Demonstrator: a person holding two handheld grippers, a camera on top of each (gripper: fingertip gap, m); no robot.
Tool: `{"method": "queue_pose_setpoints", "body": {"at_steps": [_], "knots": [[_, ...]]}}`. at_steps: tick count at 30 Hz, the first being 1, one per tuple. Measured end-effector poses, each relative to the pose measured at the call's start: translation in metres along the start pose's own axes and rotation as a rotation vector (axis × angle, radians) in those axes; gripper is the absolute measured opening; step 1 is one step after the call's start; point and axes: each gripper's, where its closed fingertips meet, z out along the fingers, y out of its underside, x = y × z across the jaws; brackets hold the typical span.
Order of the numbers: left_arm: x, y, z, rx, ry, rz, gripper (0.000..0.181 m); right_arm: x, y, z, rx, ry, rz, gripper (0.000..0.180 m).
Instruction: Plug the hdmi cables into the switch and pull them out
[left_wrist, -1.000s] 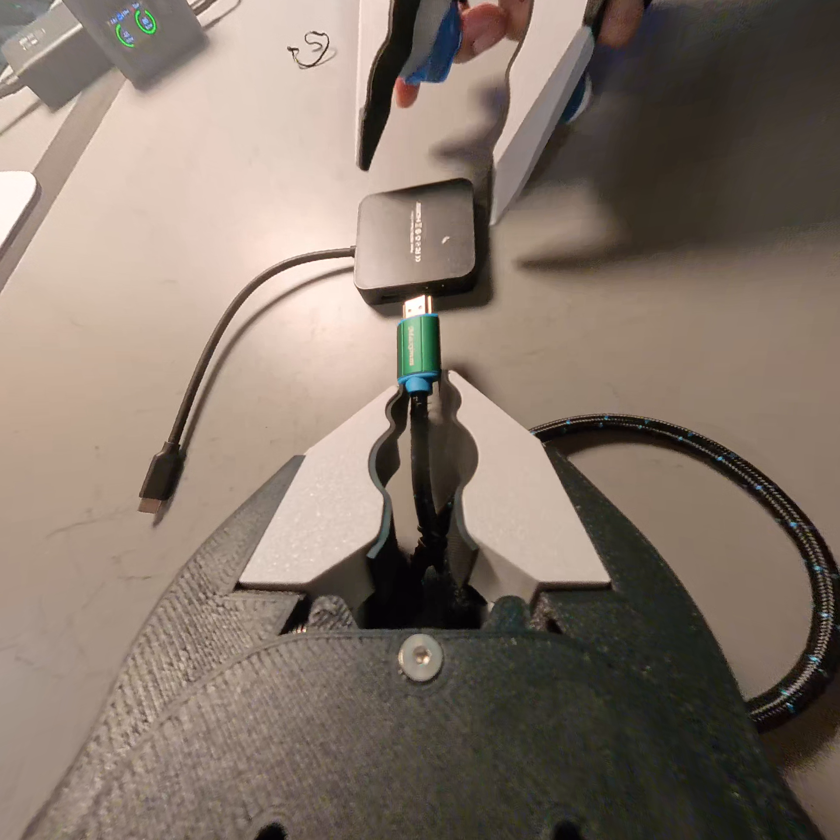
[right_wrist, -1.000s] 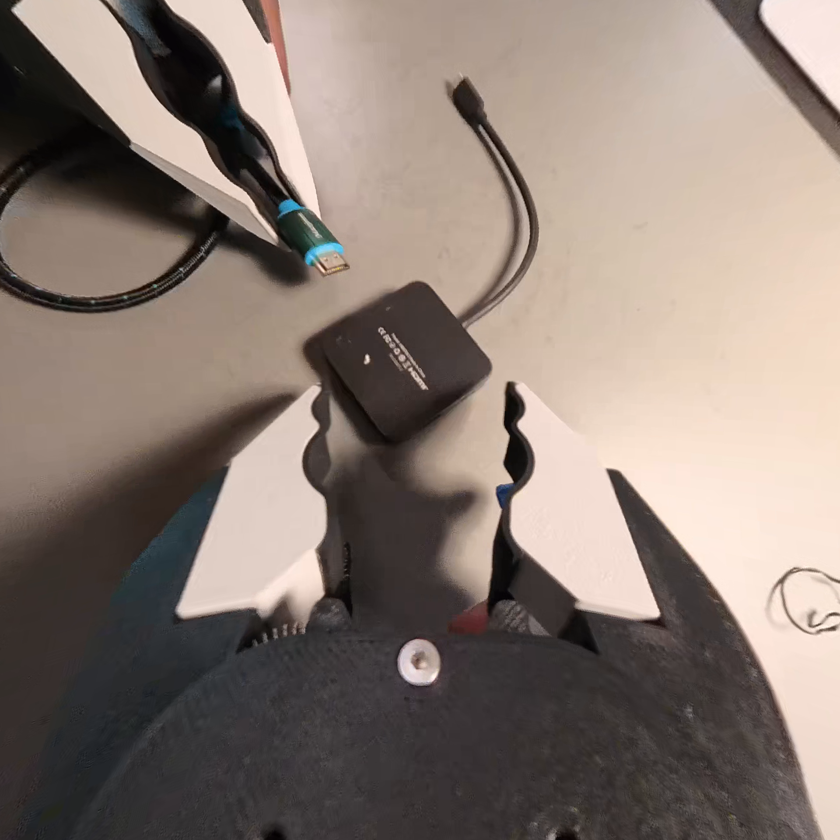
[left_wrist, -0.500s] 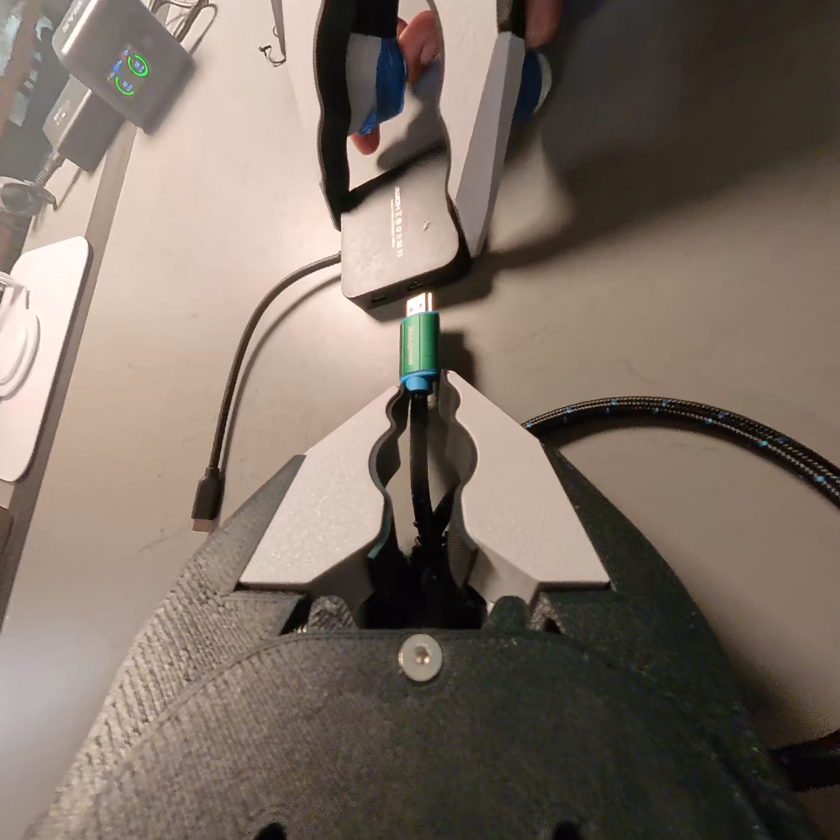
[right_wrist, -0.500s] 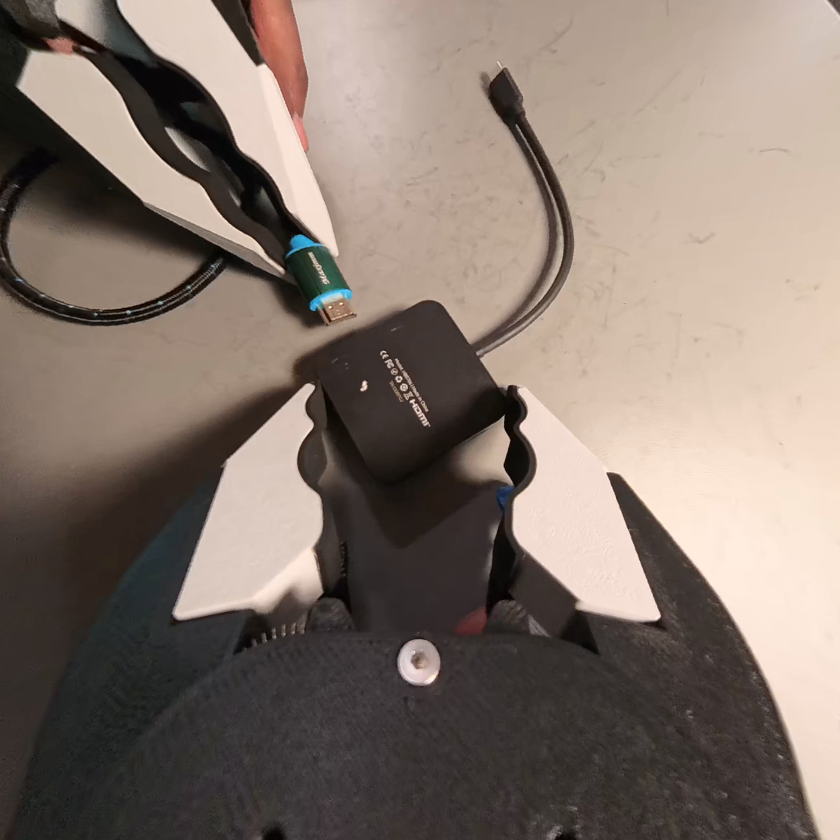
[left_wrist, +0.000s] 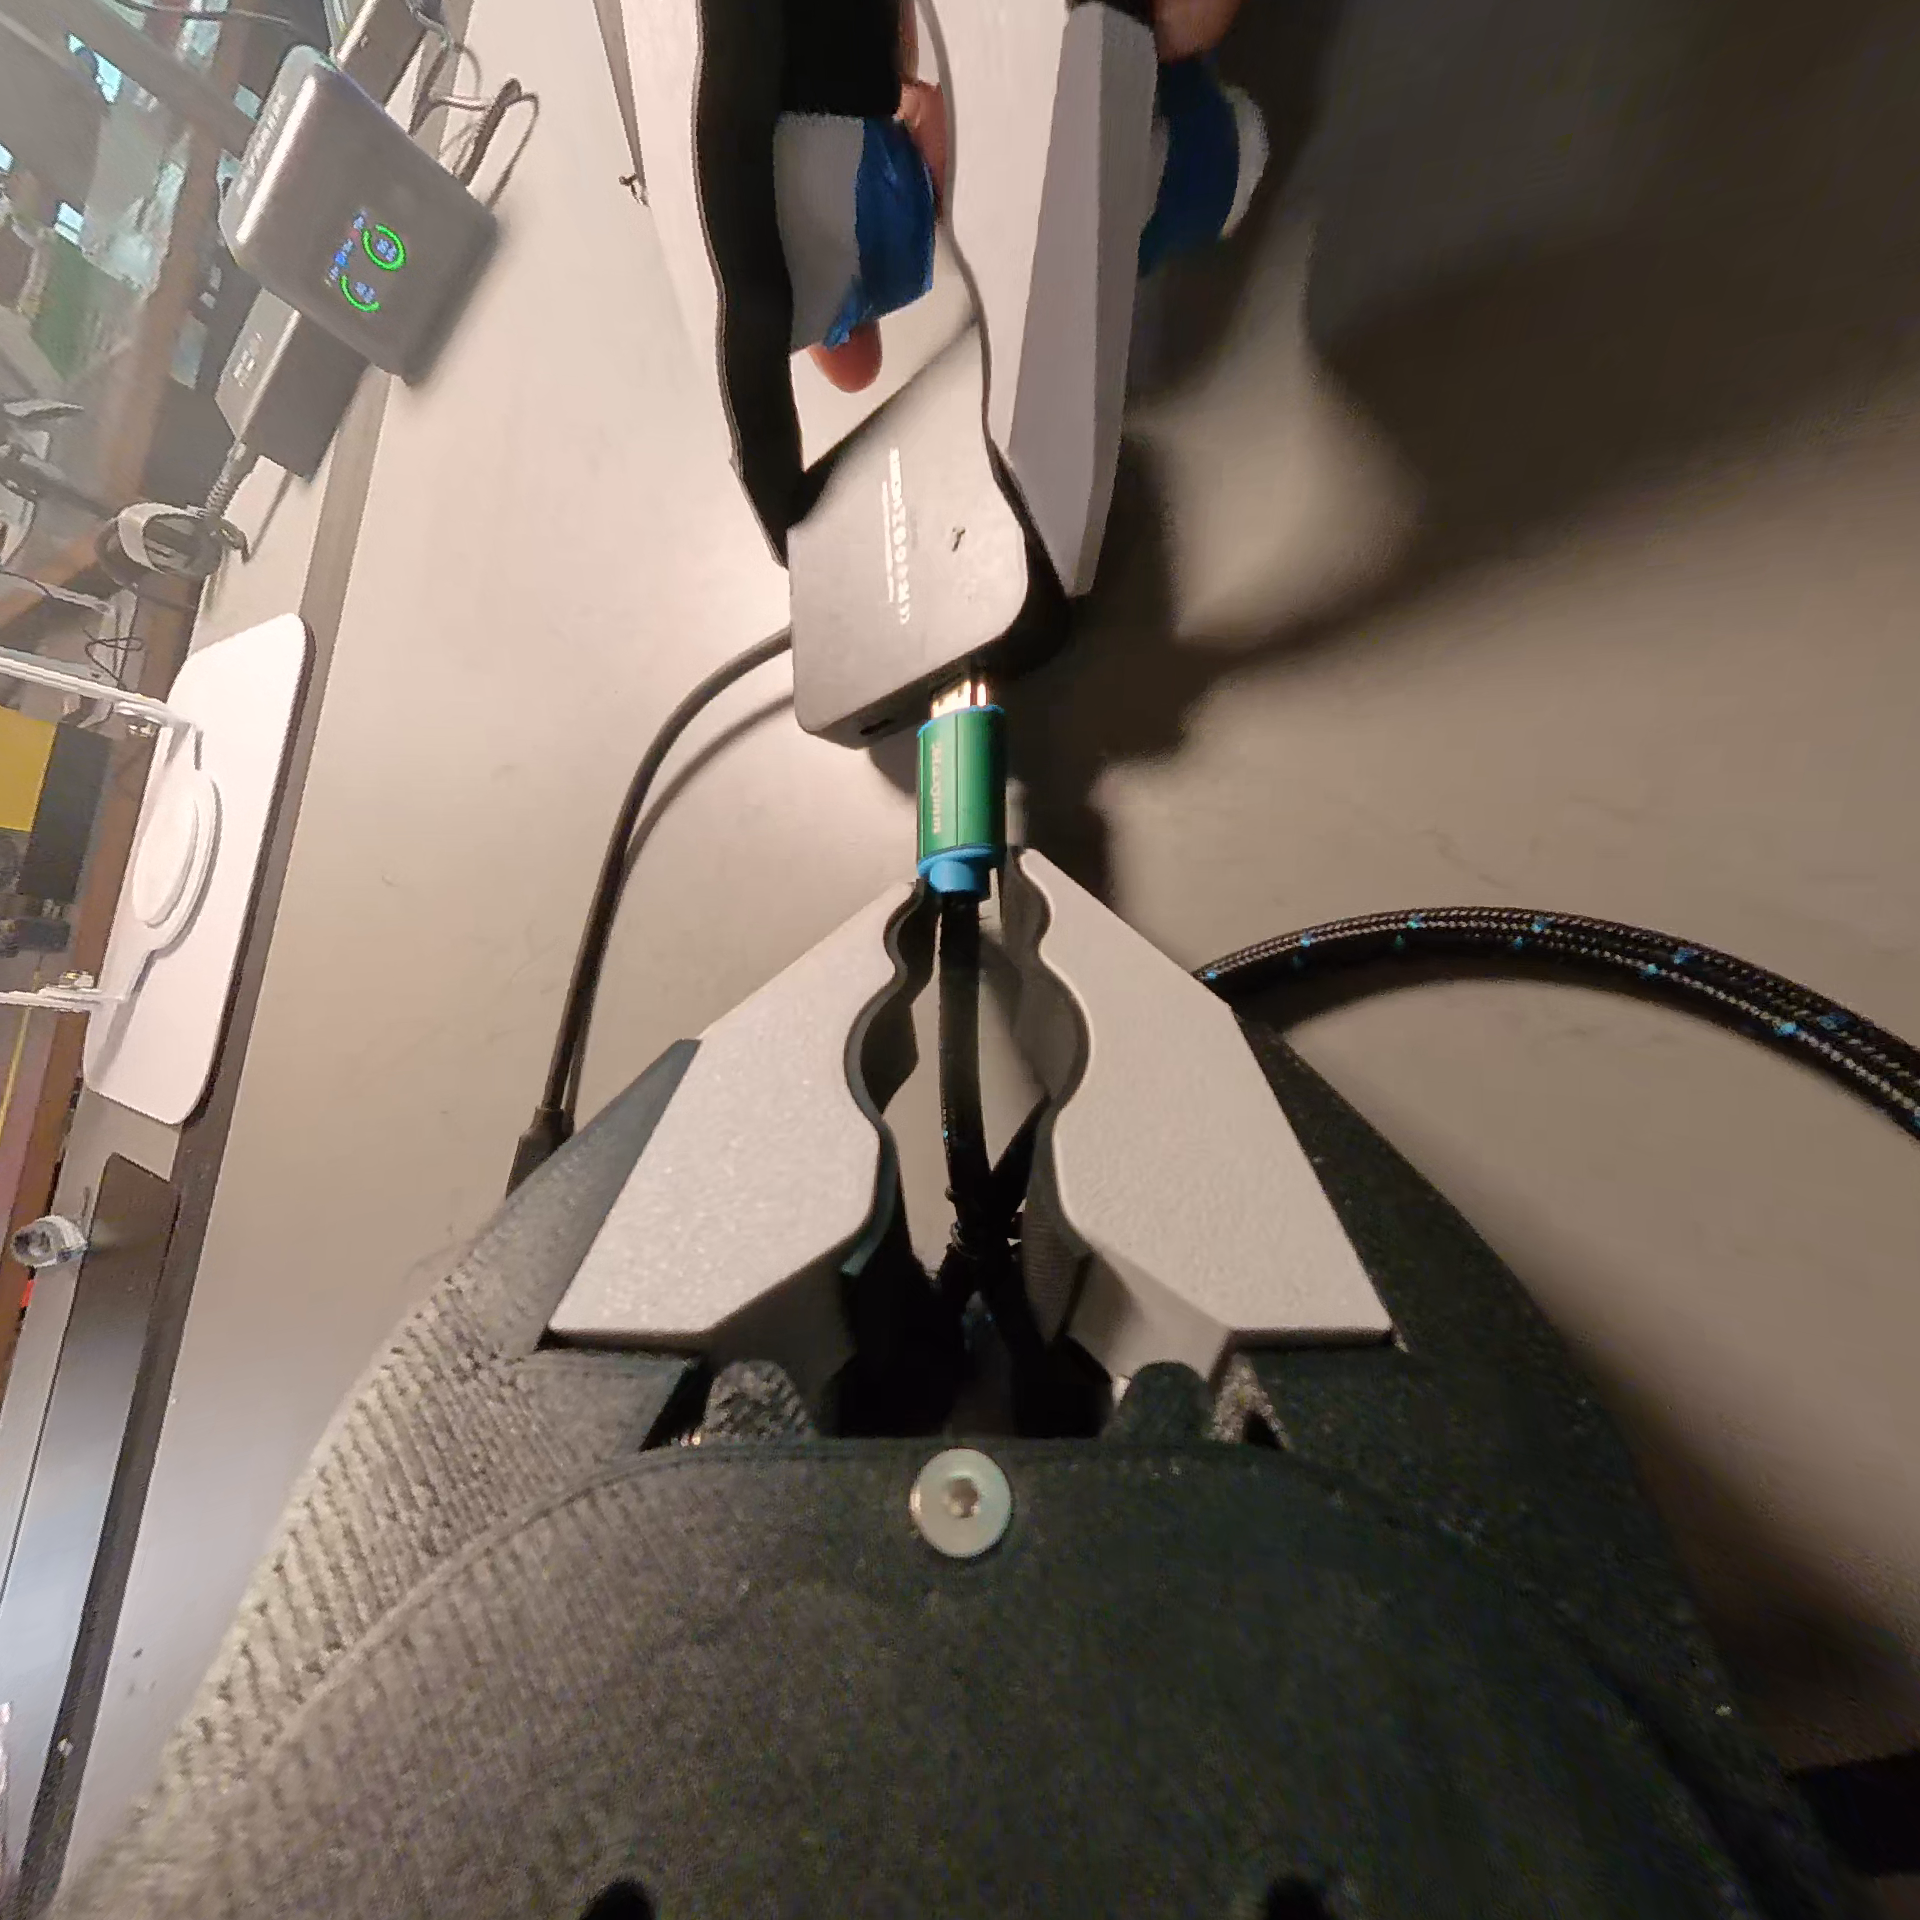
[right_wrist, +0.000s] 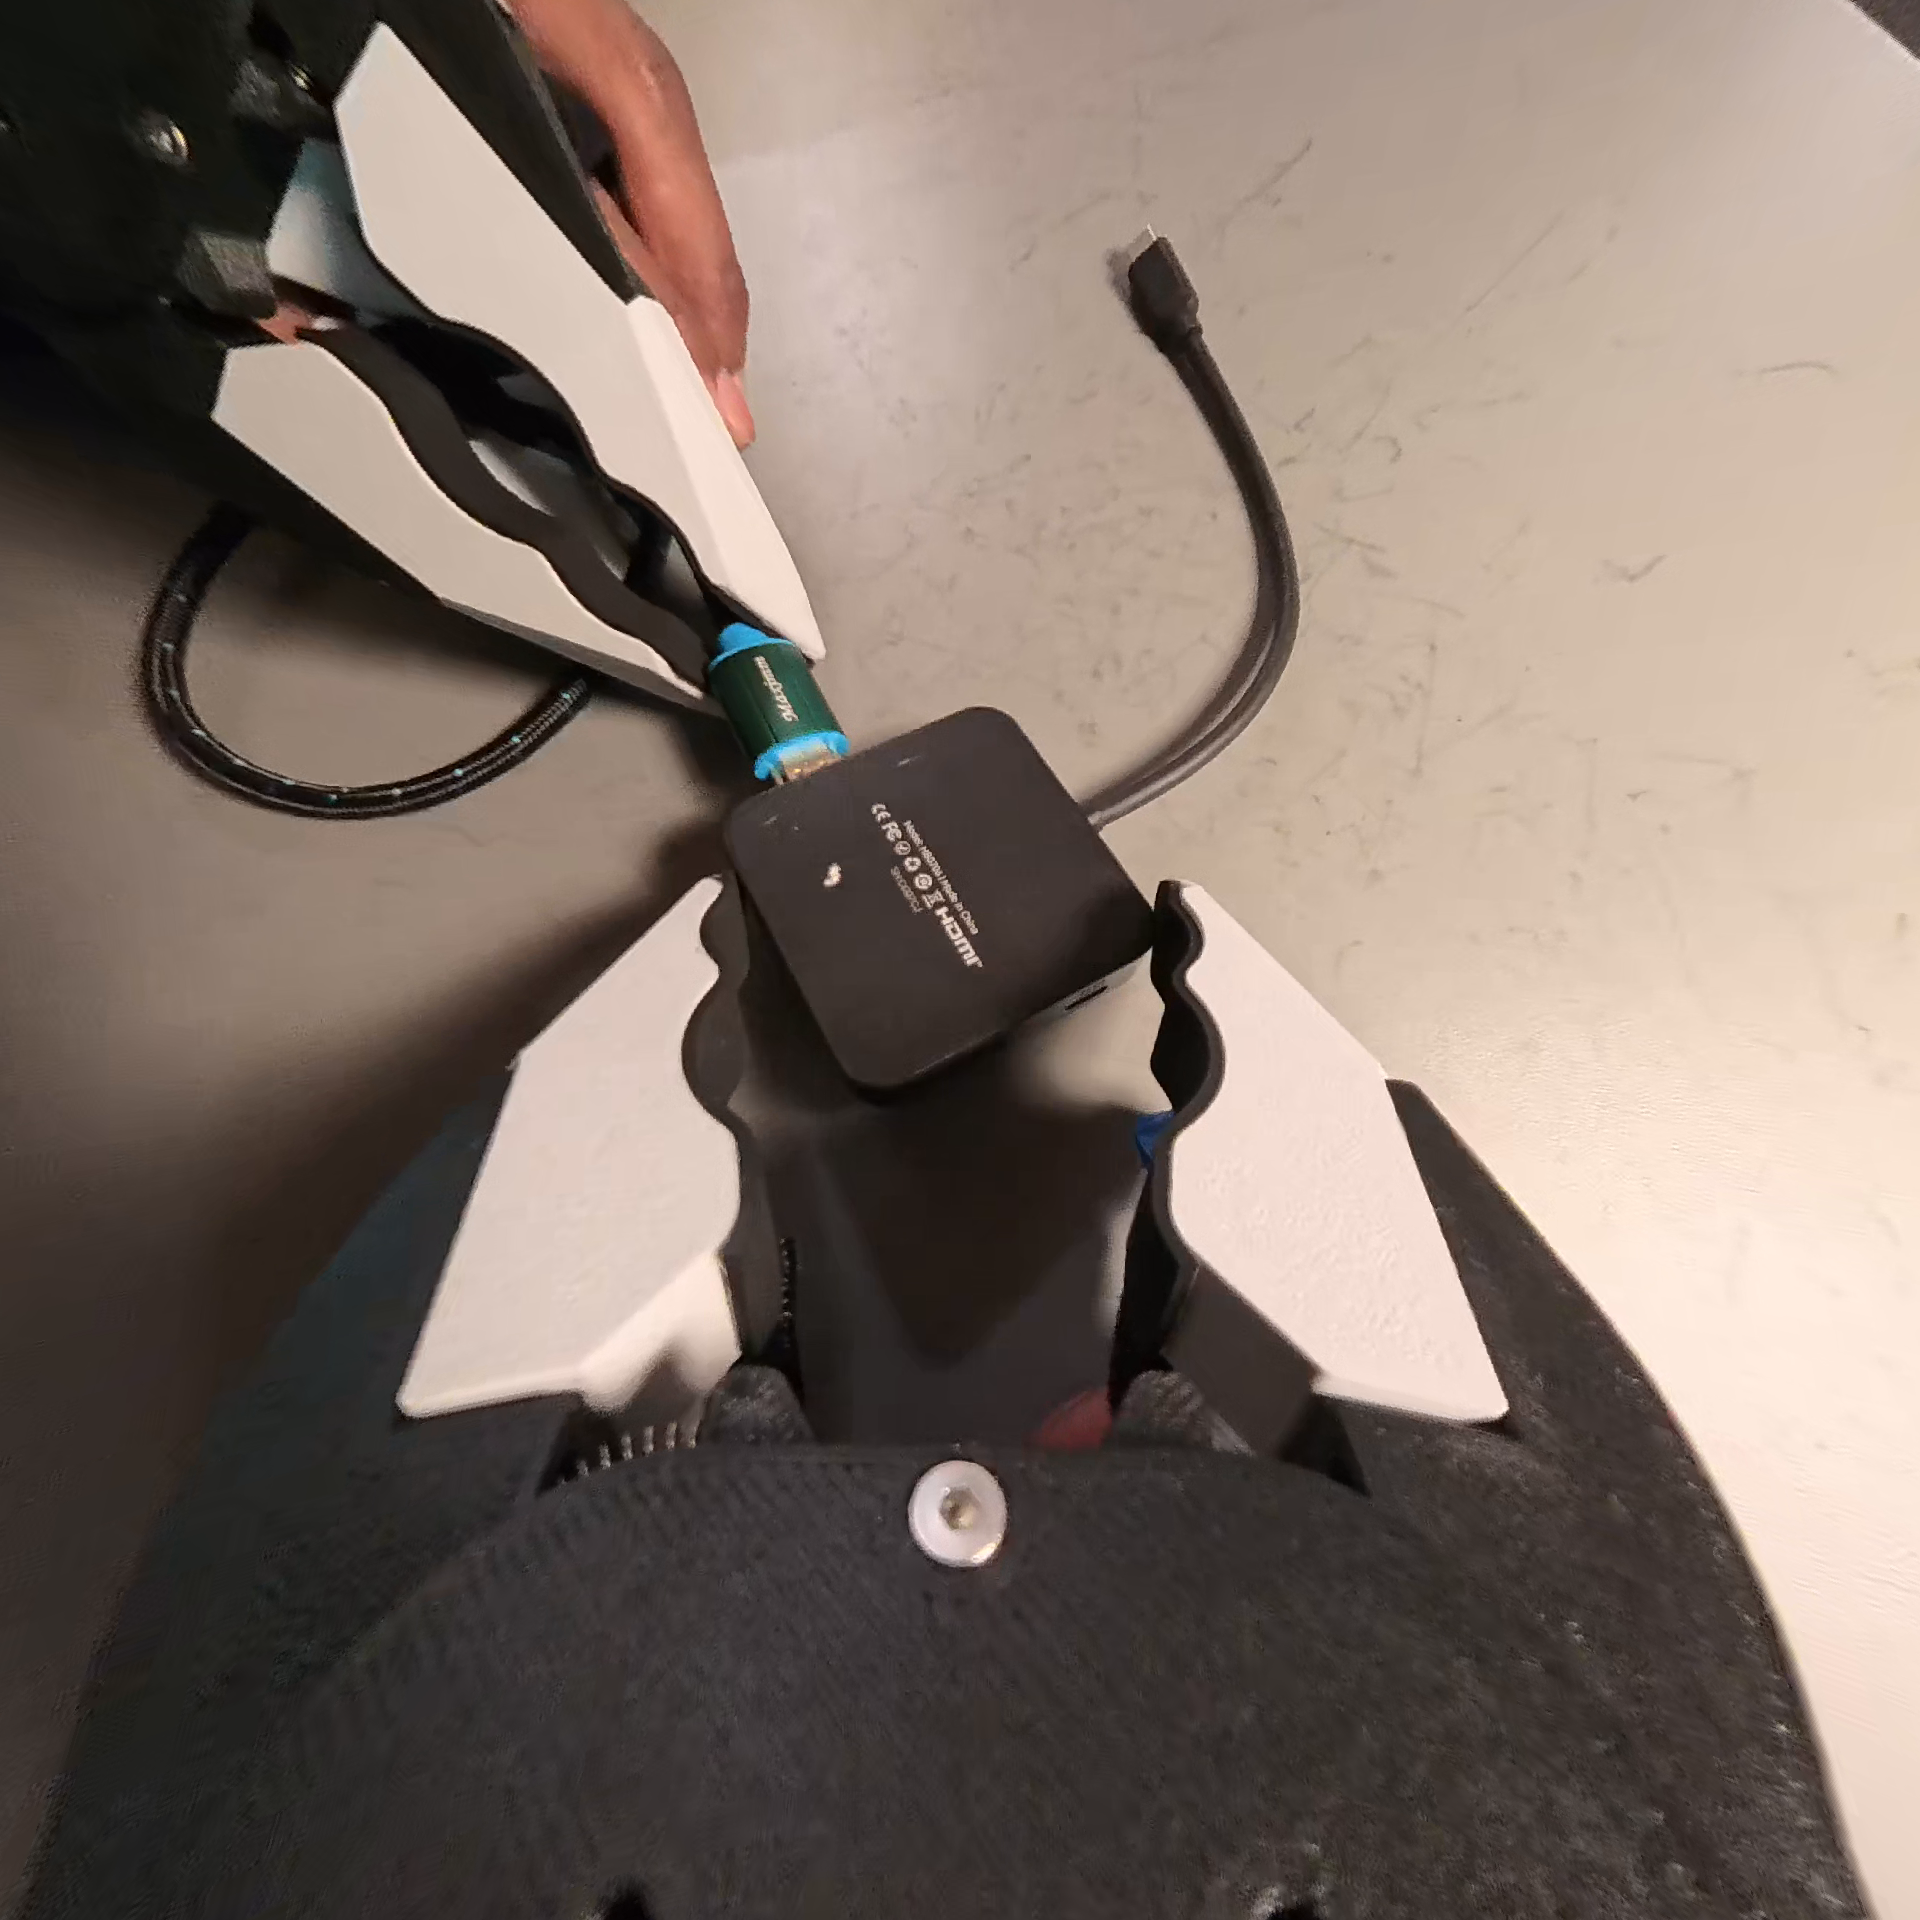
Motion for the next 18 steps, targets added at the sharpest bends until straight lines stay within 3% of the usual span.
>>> {"method": "queue_pose_setpoints", "body": {"at_steps": [14,18], "knots": [[-0.0062,-0.0015,0.0037,0.005,-0.059,-0.025,0.012,0.0058,-0.0018,0.0023,-0.001,0.055,0.045,0.081],[-0.0013,-0.0048,0.0030,0.047,0.012,-0.099,0.012,0.0004,-0.0017,-0.0010,0.014,0.015,0.020,0.081]]}}
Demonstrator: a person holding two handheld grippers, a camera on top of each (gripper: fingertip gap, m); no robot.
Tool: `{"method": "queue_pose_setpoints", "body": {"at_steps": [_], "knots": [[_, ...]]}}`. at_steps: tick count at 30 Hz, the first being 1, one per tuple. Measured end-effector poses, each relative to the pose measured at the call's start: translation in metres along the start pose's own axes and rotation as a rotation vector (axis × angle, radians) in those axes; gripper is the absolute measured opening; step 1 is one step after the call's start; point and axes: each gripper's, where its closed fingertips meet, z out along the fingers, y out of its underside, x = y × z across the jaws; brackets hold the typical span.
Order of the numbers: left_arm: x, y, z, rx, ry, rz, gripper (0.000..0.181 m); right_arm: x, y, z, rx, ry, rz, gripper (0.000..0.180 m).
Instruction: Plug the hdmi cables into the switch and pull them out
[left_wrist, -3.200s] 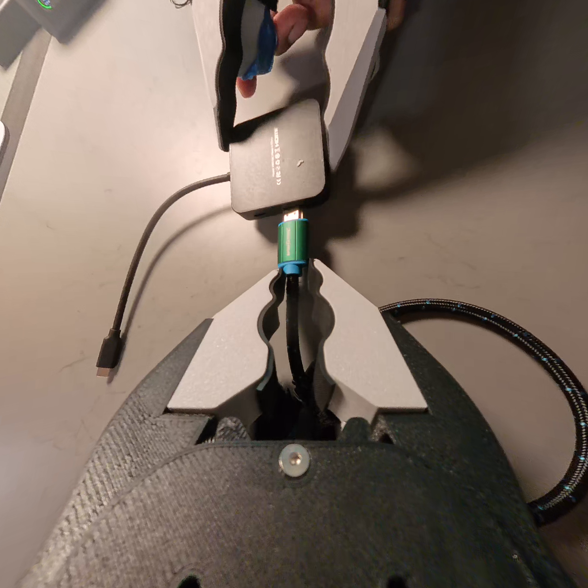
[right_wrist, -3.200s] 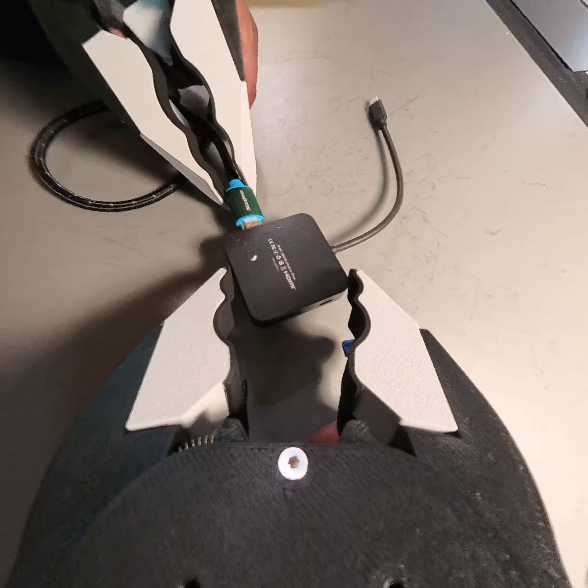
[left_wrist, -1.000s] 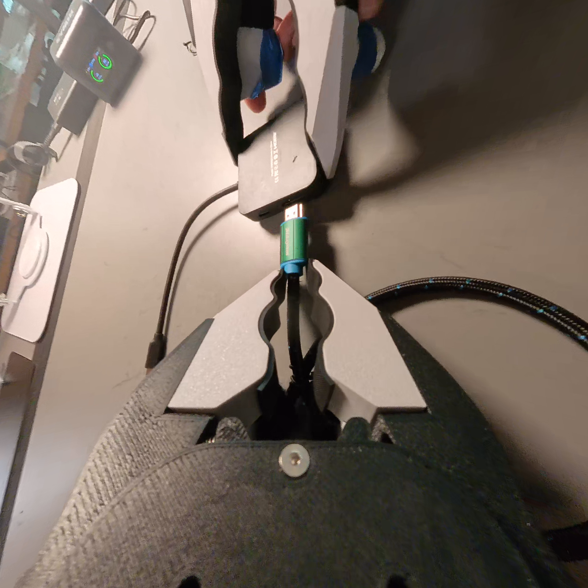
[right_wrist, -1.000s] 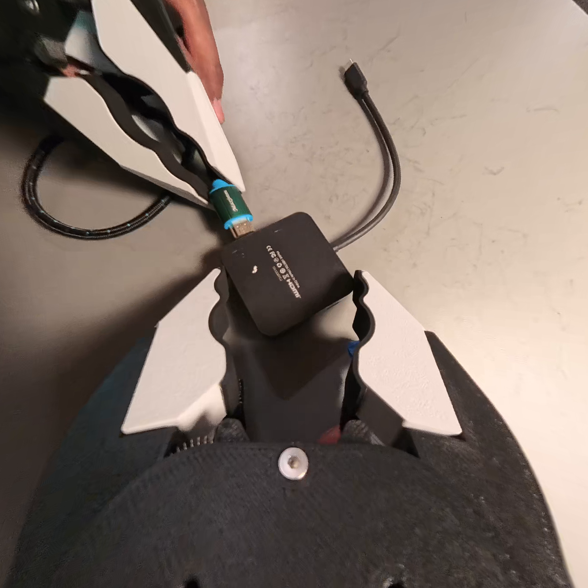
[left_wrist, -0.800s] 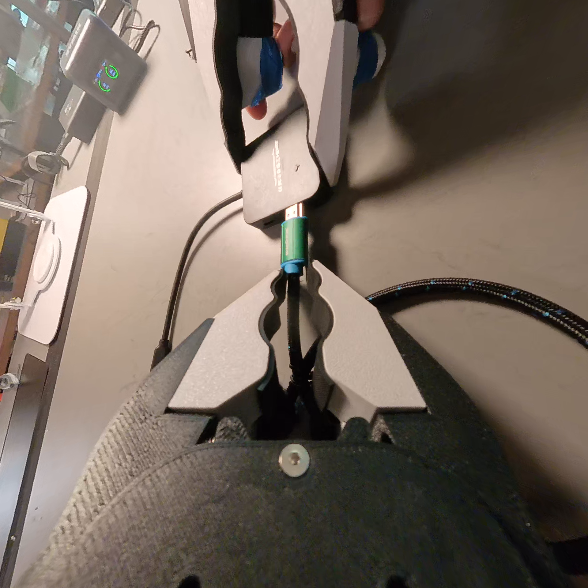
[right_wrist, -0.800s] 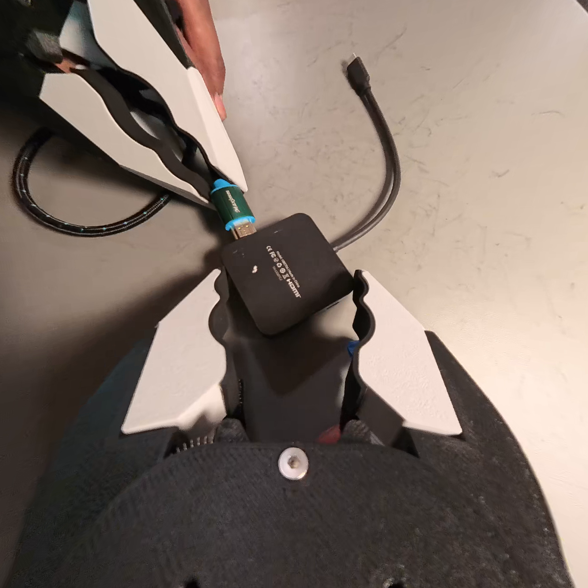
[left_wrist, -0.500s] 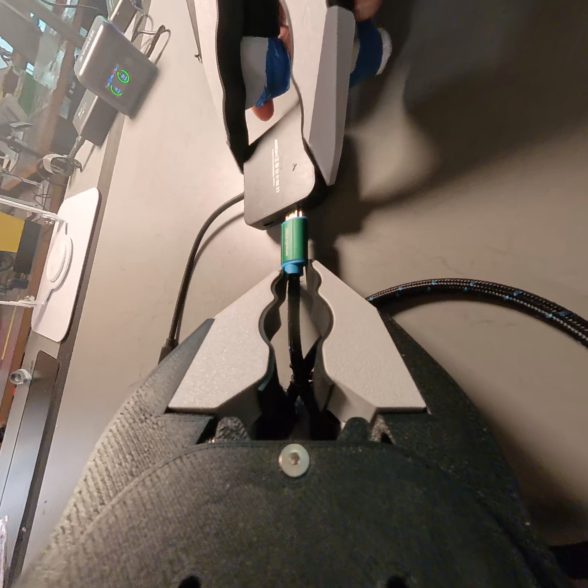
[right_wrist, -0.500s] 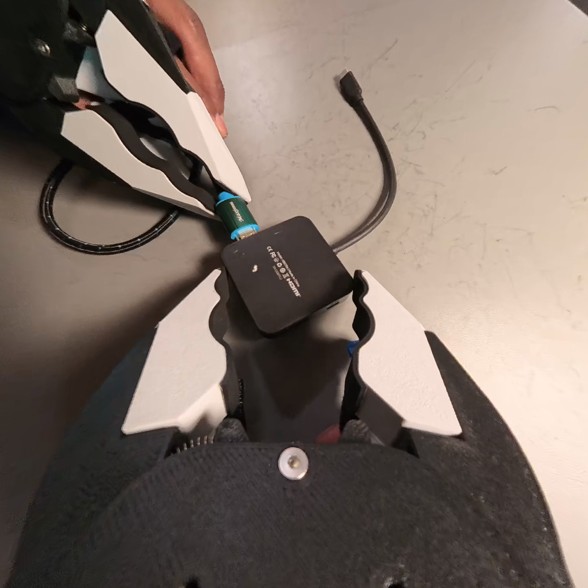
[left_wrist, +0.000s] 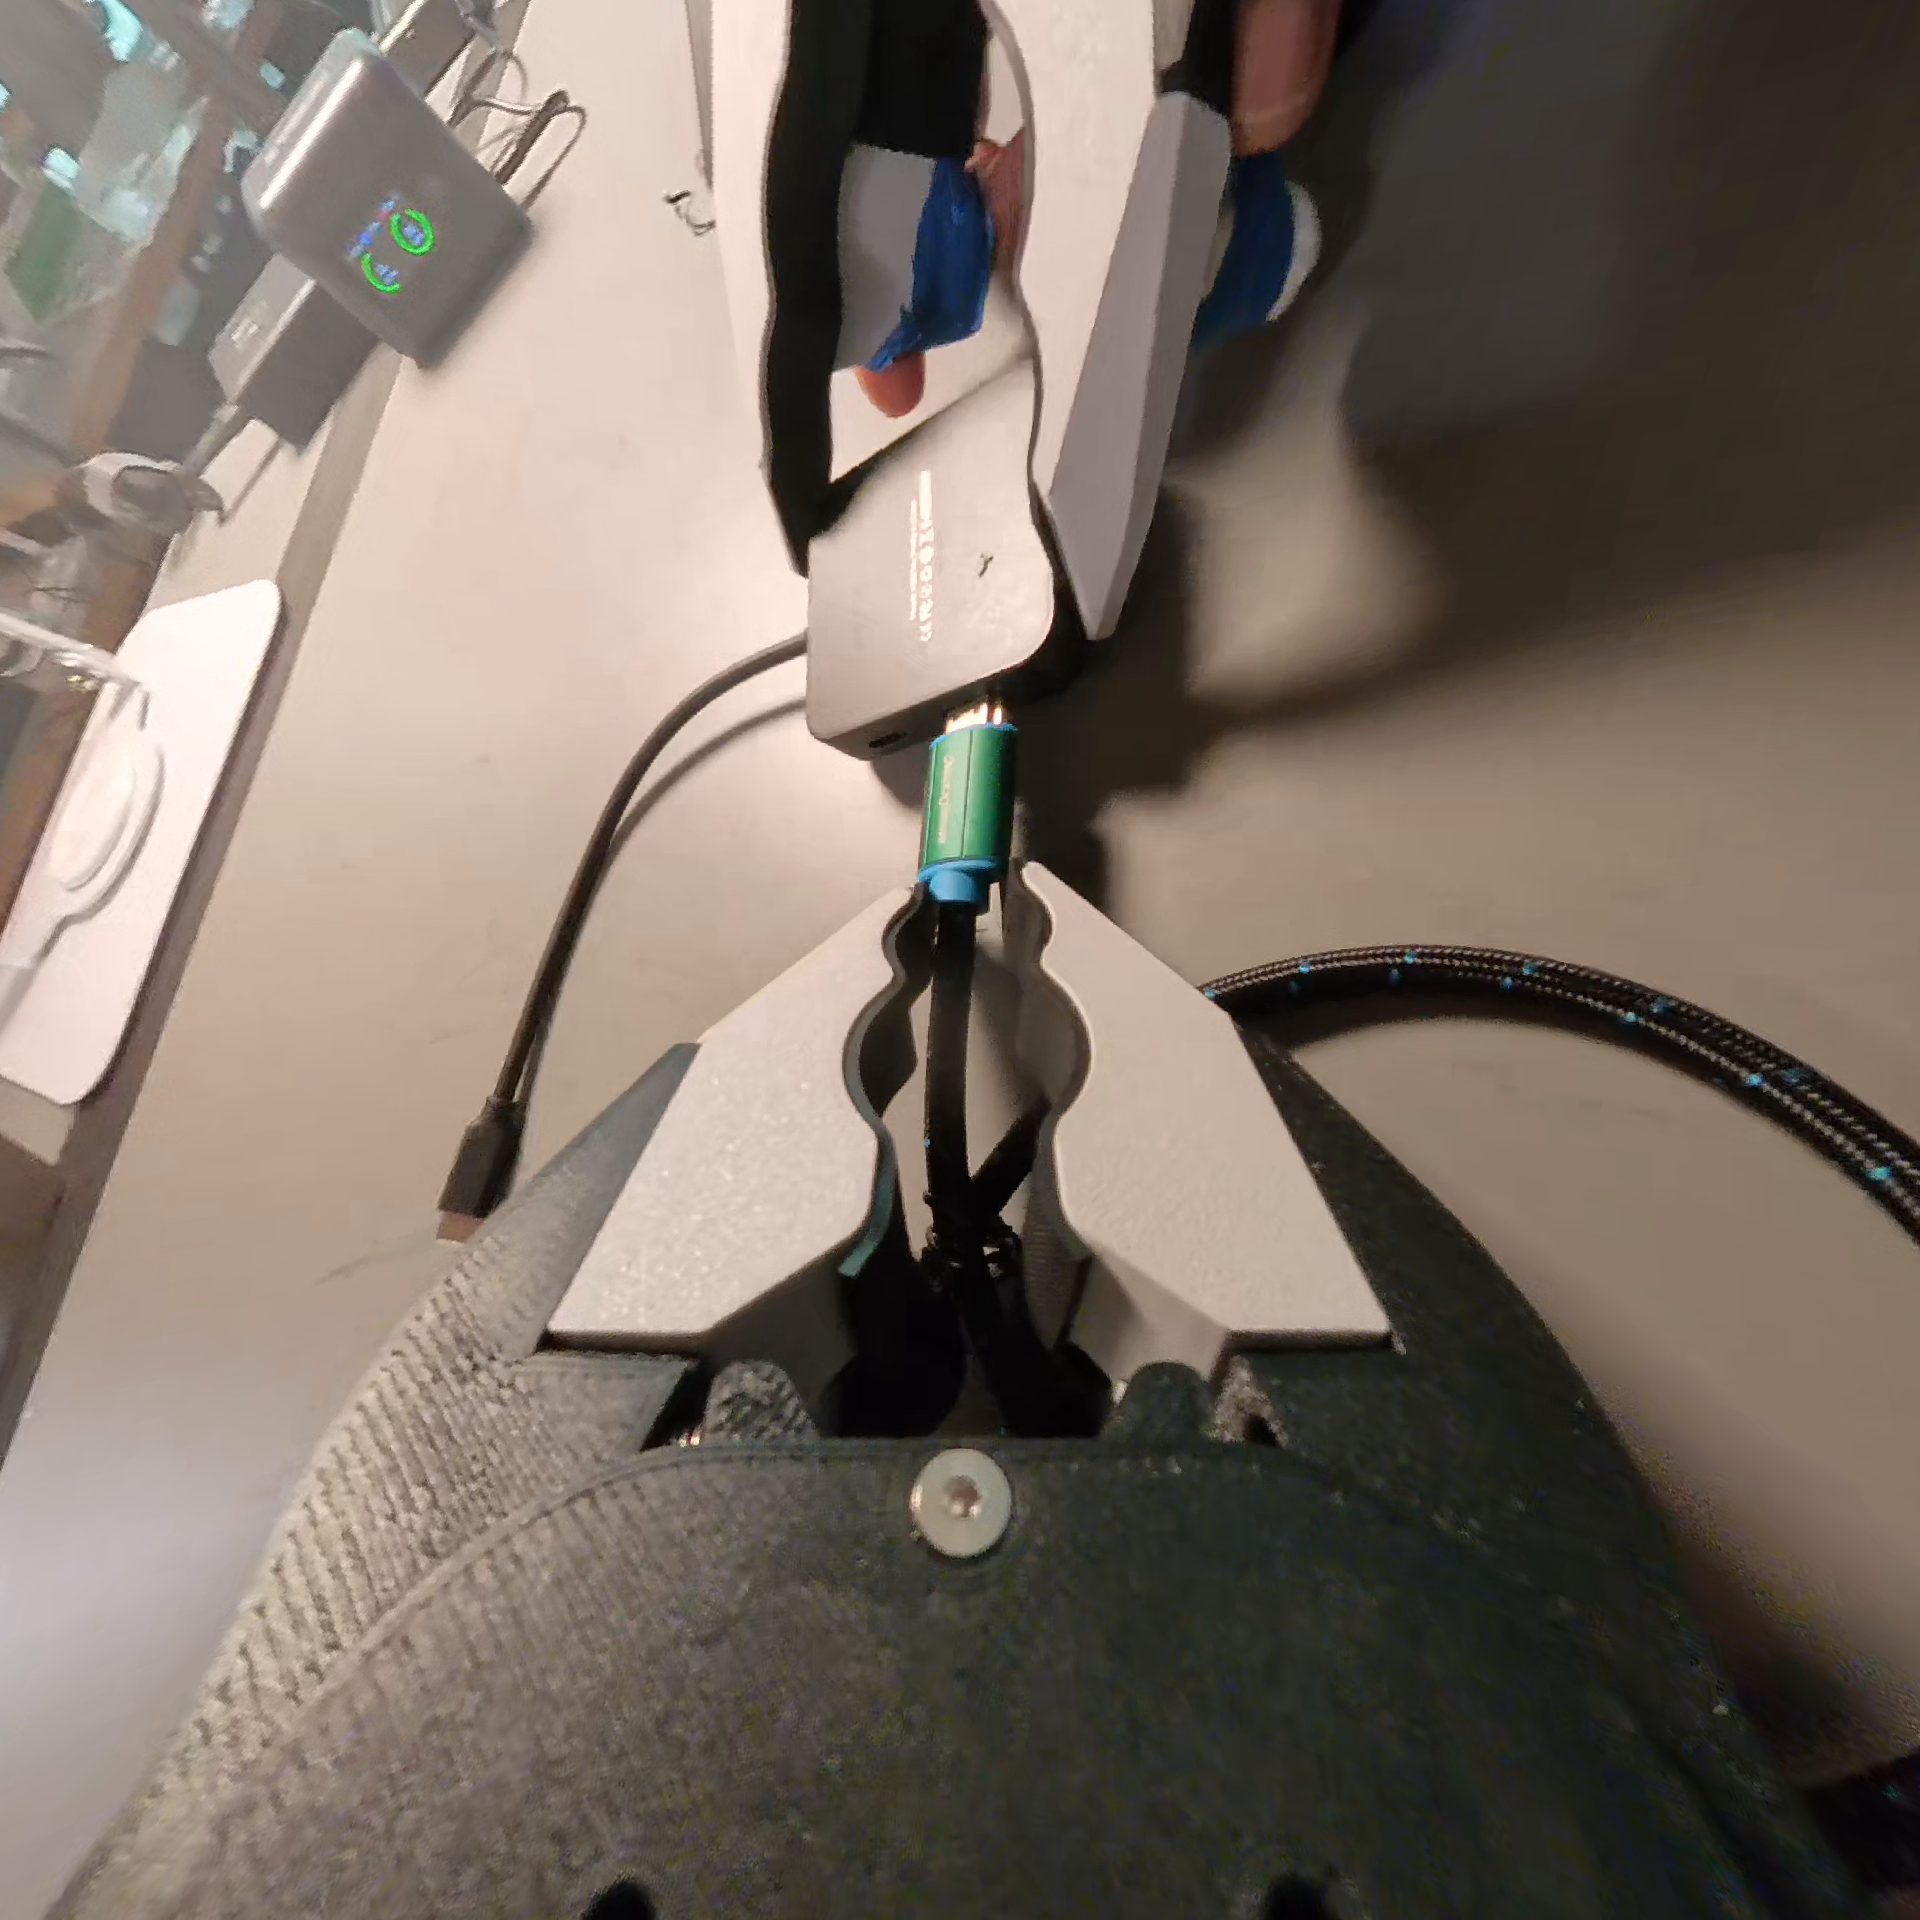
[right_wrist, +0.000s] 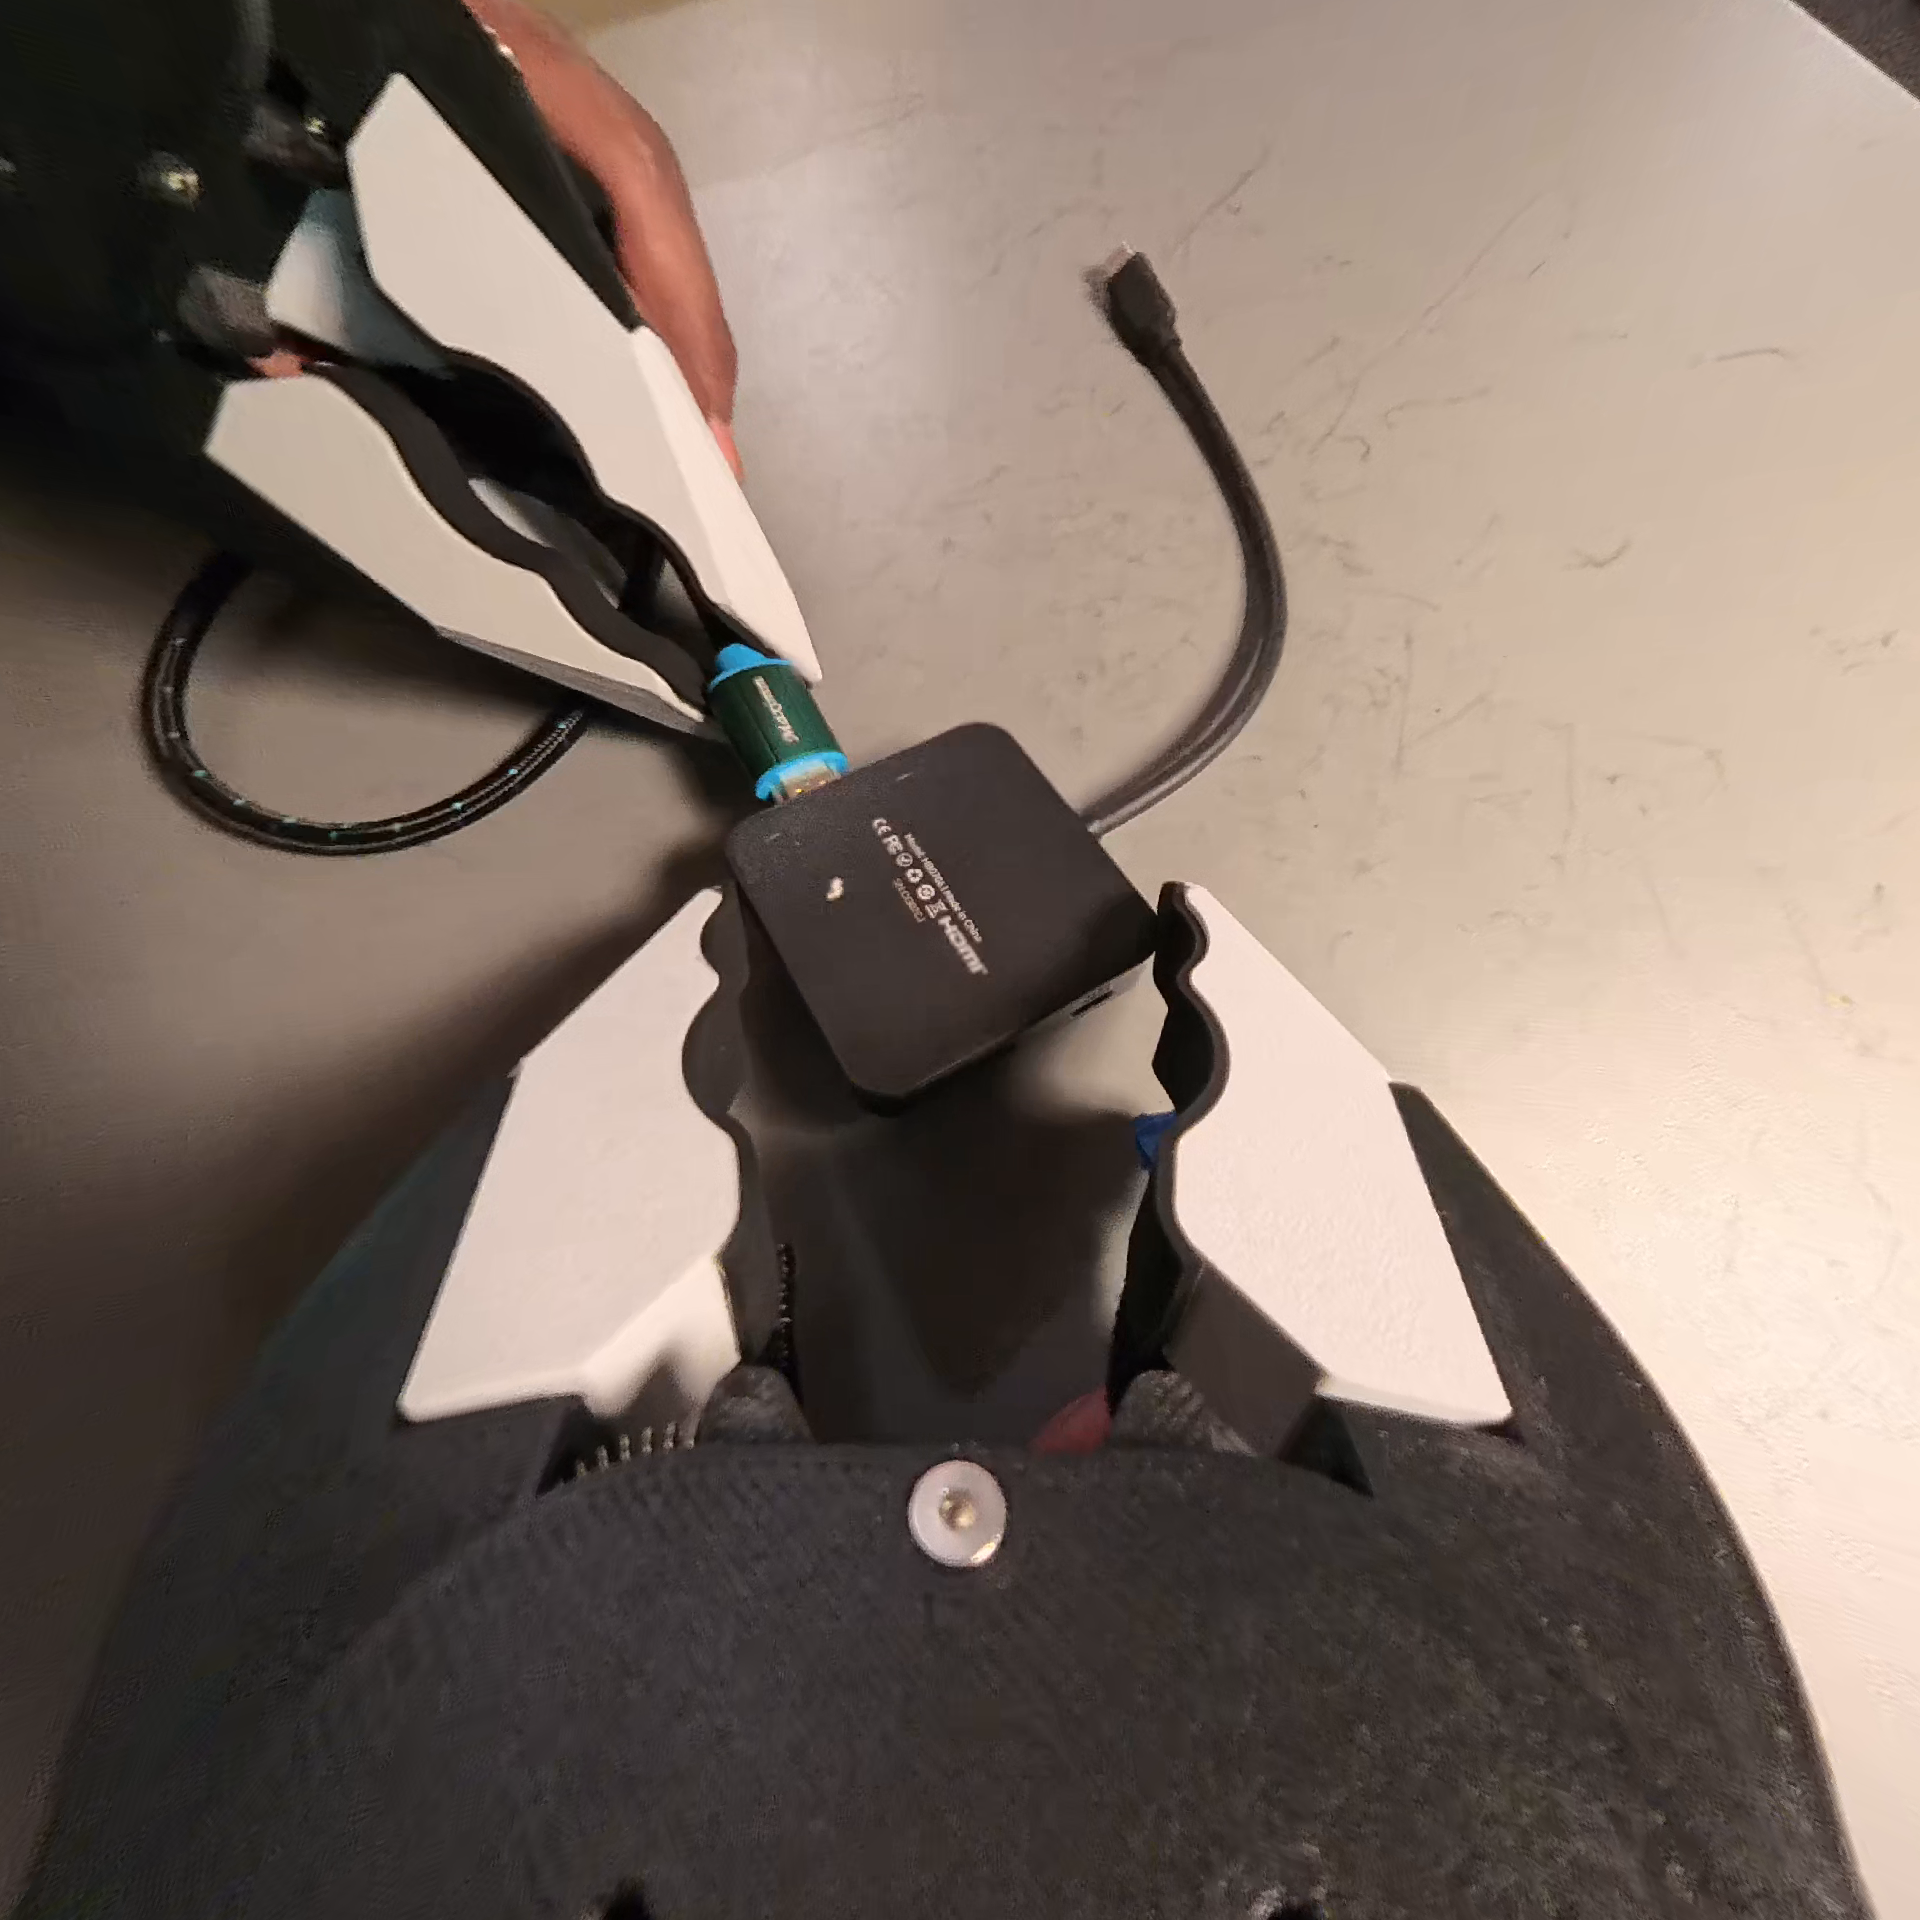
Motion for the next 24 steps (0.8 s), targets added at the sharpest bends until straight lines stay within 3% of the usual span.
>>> {"method": "queue_pose_setpoints", "body": {"at_steps": [16,24], "knots": [[0.002,-0.007,-0.001,0.034,0.000,0.002,0.012,-0.004,-0.006,0.001,0.028,-0.022,0.056,0.082],[-0.010,-0.002,0.001,0.008,-0.037,-0.077,0.013,0.006,-0.012,0.006,0.041,0.072,0.063,0.085]]}}
